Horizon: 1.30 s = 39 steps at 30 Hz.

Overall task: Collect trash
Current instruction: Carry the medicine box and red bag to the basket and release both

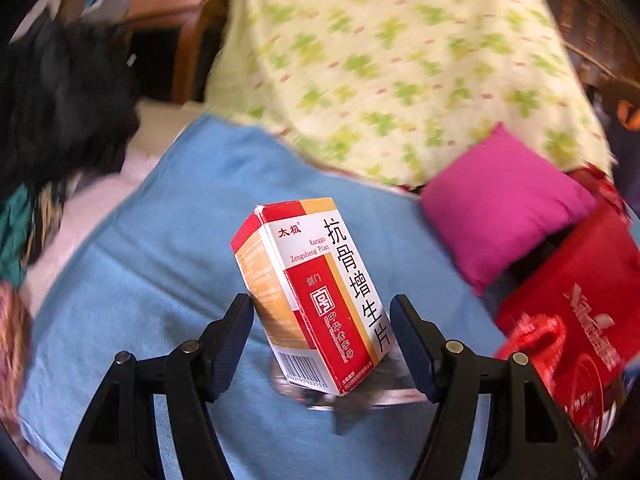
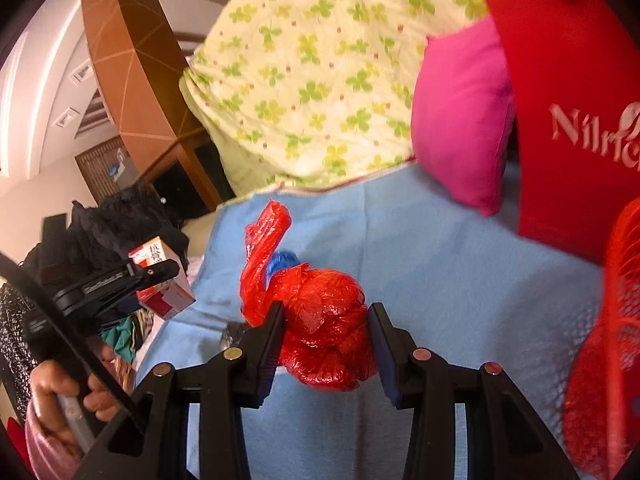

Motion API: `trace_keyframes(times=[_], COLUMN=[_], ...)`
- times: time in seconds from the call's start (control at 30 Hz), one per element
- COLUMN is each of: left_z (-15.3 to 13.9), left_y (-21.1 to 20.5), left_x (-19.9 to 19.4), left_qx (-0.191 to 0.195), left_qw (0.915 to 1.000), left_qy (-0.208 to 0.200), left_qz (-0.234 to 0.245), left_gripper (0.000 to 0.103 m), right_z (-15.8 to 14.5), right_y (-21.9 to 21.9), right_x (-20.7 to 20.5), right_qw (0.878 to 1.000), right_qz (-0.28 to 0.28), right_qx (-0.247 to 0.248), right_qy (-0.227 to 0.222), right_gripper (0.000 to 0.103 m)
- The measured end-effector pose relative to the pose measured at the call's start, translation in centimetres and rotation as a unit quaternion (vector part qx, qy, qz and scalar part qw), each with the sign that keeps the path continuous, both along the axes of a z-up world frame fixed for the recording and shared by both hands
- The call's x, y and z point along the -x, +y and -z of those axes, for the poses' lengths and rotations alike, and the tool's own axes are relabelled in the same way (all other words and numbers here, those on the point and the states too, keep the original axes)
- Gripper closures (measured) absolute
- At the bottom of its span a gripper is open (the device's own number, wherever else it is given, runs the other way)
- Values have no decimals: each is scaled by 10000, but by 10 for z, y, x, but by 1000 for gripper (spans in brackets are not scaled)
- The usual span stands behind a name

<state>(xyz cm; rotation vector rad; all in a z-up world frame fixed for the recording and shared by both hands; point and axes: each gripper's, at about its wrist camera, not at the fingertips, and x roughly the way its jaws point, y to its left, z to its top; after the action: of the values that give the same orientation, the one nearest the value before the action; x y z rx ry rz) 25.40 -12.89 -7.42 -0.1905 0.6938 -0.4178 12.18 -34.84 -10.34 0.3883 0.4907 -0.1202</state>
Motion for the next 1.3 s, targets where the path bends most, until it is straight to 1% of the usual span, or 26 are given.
trace_keyframes(times=[0.13, 0.3, 0.47, 0.63, 0.93, 1.3], left_z=[-25, -46, -58, -62, -63, -60], left_y=[-20, -44, -67, -86, -122, -151], left_x=[31, 68, 91, 115, 144, 162], left_qx=[-166, -447, -623, -776, -944, -1014], left_qw=[9982, 9924, 9858, 9786, 9682, 9612], left_qy=[-506, -1047, -1398, -1669, -1883, -1931], left_qz=[270, 467, 688, 915, 1352, 1688], left_gripper=[31, 31, 31, 31, 31, 31], right_z=[-22, -42, -53, -61, -64, -62], right_y=[-2, -5, -6, -13, -36, -69], right_x=[26, 51, 74, 95, 126, 157], right_qw=[9988, 9956, 9912, 9874, 9827, 9758], right_qz=[191, 412, 602, 792, 1201, 1736], right_qx=[245, 494, 817, 919, 823, 669], right_qy=[-373, -674, -853, -1018, -1149, -1146], right_gripper=[58, 58, 58, 58, 58, 58])
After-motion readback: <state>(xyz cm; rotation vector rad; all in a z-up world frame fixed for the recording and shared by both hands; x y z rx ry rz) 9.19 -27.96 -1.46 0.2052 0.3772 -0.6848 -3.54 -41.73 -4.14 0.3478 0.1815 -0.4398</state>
